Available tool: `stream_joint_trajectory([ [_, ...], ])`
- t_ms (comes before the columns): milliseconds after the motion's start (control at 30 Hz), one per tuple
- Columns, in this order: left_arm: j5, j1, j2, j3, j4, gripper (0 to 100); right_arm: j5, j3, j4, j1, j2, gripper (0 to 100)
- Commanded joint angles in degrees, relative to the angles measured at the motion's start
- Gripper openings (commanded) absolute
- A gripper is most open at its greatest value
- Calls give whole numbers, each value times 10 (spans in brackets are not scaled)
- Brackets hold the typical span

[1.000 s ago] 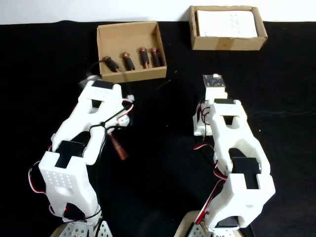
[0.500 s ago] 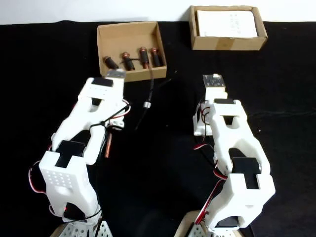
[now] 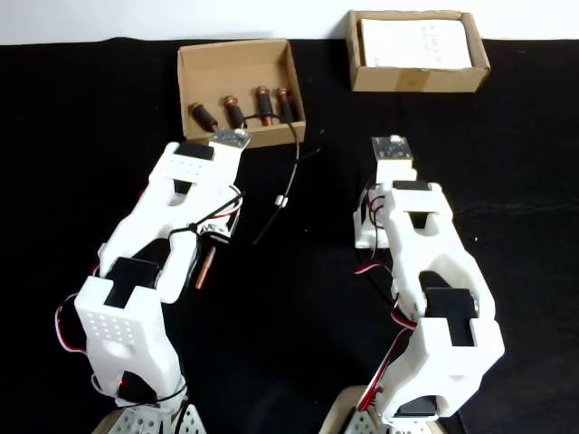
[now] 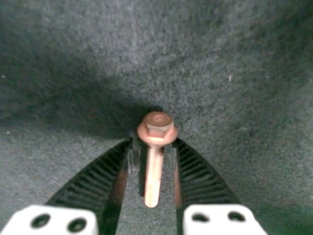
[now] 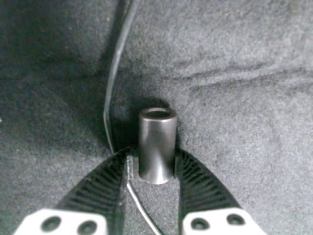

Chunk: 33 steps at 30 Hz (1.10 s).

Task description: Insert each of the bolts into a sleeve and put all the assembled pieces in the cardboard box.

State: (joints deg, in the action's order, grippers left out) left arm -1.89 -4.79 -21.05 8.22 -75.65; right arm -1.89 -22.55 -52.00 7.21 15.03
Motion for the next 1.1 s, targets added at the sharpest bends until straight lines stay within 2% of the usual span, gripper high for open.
stream_joint_trajectory([
  [0, -1, -7, -35, -16, 1, 113, 3, 1, 23, -6, -8, 51],
  [200, 18, -8, -68, -54, 5, 9, 3, 1, 23, -6, -8, 51],
  [467, 14, -24, -13, -51, 18, 8, 3, -2, 23, -15, -8, 51],
  [633, 12, -44, 161, -44, 13, 8, 6, -2, 23, -22, -12, 49],
  [767, -60, -75, 327, 24, 13, 8, 6, 1, 18, -18, -34, 49],
  [867, -104, -80, 459, 99, 16, 8, 4, 0, -17, -18, -96, 49],
  [1067, -109, -80, 679, 180, 16, 8, 4, -3, -89, -18, -265, 49],
])
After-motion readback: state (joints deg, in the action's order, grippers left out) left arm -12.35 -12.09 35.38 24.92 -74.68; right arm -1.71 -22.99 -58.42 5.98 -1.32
